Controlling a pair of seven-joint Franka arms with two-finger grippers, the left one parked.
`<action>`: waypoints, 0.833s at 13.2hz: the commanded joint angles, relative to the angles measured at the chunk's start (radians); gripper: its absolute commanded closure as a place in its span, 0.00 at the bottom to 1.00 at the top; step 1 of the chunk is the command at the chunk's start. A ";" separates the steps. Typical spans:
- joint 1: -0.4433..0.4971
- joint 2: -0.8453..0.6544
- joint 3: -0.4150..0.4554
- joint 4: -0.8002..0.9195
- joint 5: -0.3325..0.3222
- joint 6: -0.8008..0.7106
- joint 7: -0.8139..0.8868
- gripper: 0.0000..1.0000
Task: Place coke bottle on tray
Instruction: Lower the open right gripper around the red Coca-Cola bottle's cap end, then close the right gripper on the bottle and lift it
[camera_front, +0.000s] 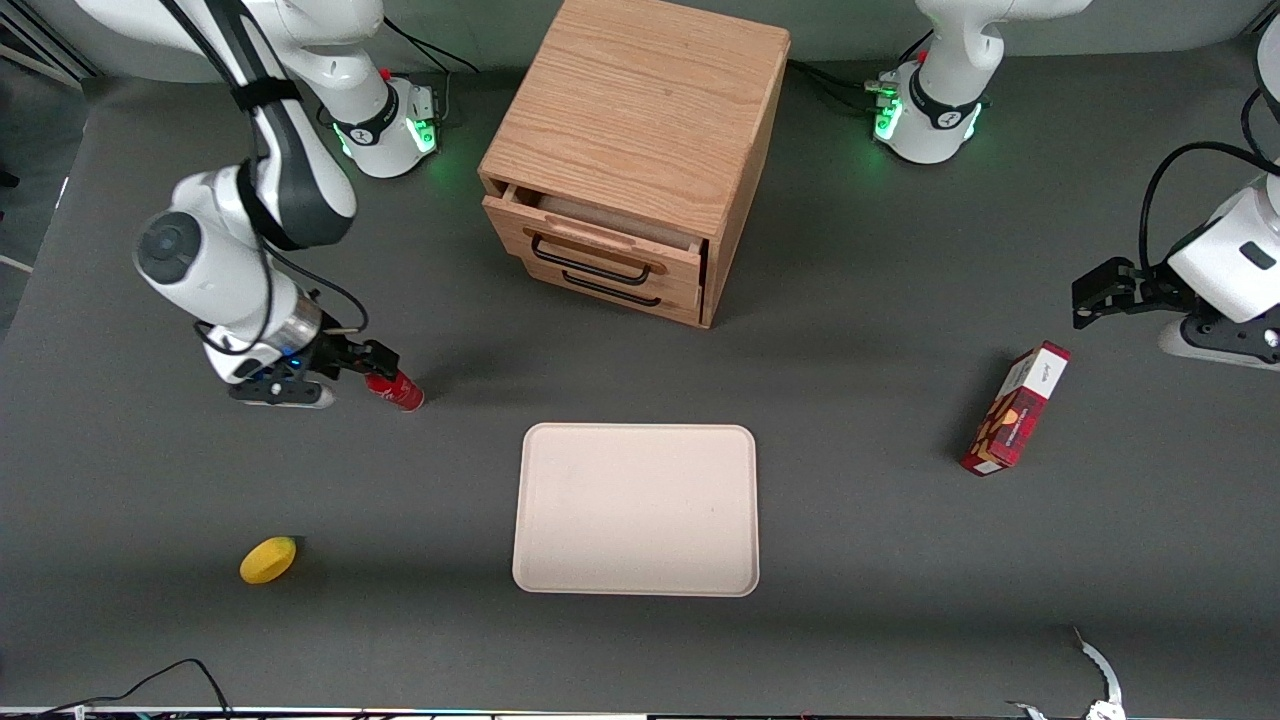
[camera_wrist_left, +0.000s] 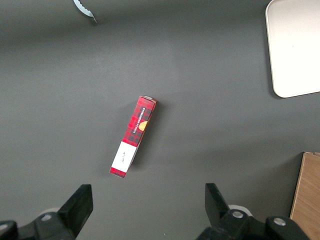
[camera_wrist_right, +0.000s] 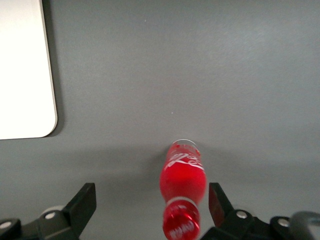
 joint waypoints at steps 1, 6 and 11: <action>0.002 -0.024 0.000 -0.027 -0.009 0.012 0.030 0.01; -0.009 -0.065 0.000 -0.083 -0.058 0.013 0.025 0.05; -0.007 -0.073 0.000 -0.089 -0.059 0.012 0.019 1.00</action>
